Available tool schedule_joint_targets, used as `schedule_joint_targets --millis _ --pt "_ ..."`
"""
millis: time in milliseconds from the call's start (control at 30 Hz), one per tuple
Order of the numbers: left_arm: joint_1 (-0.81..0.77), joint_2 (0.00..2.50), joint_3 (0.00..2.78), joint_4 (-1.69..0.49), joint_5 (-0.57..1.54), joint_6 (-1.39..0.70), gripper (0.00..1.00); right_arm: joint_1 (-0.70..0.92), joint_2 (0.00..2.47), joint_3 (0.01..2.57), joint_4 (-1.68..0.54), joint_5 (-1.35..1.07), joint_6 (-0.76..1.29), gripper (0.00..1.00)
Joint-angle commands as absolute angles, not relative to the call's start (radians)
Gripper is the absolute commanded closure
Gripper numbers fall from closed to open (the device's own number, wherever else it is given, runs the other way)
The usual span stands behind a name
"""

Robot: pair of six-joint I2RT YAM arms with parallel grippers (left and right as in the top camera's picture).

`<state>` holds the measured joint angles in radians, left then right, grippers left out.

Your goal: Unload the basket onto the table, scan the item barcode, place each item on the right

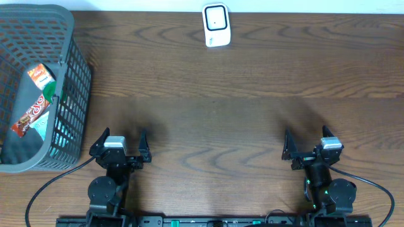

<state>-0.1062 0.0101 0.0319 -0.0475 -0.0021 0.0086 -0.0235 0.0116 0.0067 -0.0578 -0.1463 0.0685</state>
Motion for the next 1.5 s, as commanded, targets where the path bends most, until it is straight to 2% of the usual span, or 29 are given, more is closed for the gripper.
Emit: schedule_joint_targets --millis 0,533,867,1133,1233,1333,1467 --pt "-0.102 0.004 0.004 -0.072 0.0 0.026 0.02 -0.012 0.009 0.006 -0.061 -0.156 0.081 0.01" --pt "-0.102 0.004 0.004 -0.07 -0.029 0.026 0.02 -0.012 0.009 0.006 -0.061 -0.155 0.081 0.01" --pt "-0.102 0.044 0.116 -0.091 0.061 0.019 0.02 -0.012 0.009 0.006 -0.061 -0.156 0.081 0.01" --pt "-0.102 0.361 0.551 -0.348 0.06 -0.004 0.02 -0.012 0.009 0.006 -0.061 -0.155 0.081 0.01" --pt "-0.102 0.533 0.803 -0.528 0.071 -0.004 0.02 -0.012 0.009 0.006 -0.061 -0.155 0.081 0.01" --pt "-0.102 0.672 1.0 -0.757 0.207 -0.004 0.02 -0.012 0.009 0.006 -0.061 -0.155 0.081 0.01" --pt "-0.102 0.776 1.048 -0.826 0.273 -0.028 0.02 -0.012 0.009 0.006 -0.061 -0.155 0.081 0.01"
